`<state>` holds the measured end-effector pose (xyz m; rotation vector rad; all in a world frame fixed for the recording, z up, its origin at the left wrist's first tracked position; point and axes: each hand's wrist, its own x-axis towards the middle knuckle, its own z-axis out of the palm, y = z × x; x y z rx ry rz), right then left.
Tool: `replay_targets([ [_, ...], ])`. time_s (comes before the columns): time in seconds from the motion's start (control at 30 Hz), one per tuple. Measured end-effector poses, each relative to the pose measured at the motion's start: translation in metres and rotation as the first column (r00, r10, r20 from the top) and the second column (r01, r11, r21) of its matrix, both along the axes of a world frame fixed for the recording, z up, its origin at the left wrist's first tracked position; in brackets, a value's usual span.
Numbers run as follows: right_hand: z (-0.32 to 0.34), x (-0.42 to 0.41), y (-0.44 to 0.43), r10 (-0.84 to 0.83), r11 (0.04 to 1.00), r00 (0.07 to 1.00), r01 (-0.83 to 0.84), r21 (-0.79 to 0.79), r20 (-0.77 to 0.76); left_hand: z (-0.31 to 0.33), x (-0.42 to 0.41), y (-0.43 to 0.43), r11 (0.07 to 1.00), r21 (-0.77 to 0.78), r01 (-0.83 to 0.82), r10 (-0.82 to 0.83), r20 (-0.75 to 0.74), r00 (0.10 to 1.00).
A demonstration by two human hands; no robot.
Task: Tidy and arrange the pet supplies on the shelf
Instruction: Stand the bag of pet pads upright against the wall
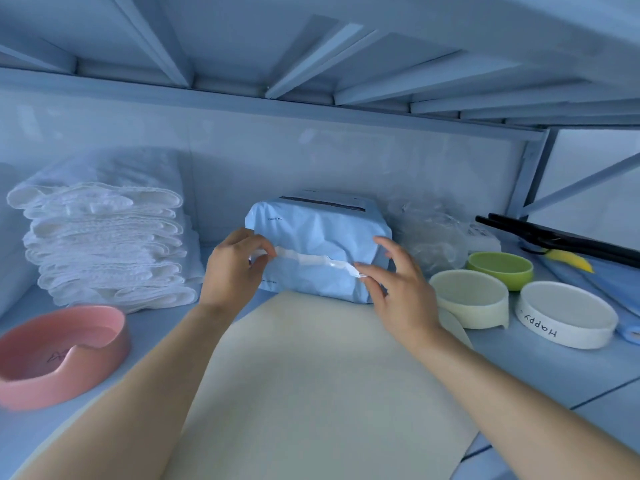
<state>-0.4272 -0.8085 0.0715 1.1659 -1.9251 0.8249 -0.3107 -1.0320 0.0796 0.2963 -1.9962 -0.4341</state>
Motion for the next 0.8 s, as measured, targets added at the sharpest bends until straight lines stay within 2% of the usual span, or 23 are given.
replay_targets([
  [0.17, 0.006, 0.003, 0.006, -0.002, 0.996, 0.999, 0.005, -0.084, 0.034, 0.019, 0.001, 0.009, 0.998, -0.065, 0.005, -0.010, -0.066, 0.998],
  [0.37, -0.018, 0.003, 0.003, 0.008, 0.994, 0.993, -0.021, 0.105, 0.116, 0.033, 0.001, 0.021, 0.996, -0.090, 0.017, -0.026, -0.094, 0.995],
  [0.6, 0.019, -0.026, 0.000, -0.011, 0.993, 0.994, -0.002, 0.117, 0.106, 0.047, -0.010, 0.031, 1.000, -0.009, 0.003, -0.004, -0.145, 0.989],
  [0.8, 0.026, -0.039, 0.001, 0.067, 0.996, 0.996, -0.070, 0.050, 0.065, 0.063, -0.018, 0.033, 0.998, 0.046, -0.036, 0.042, -0.138, 0.990],
])
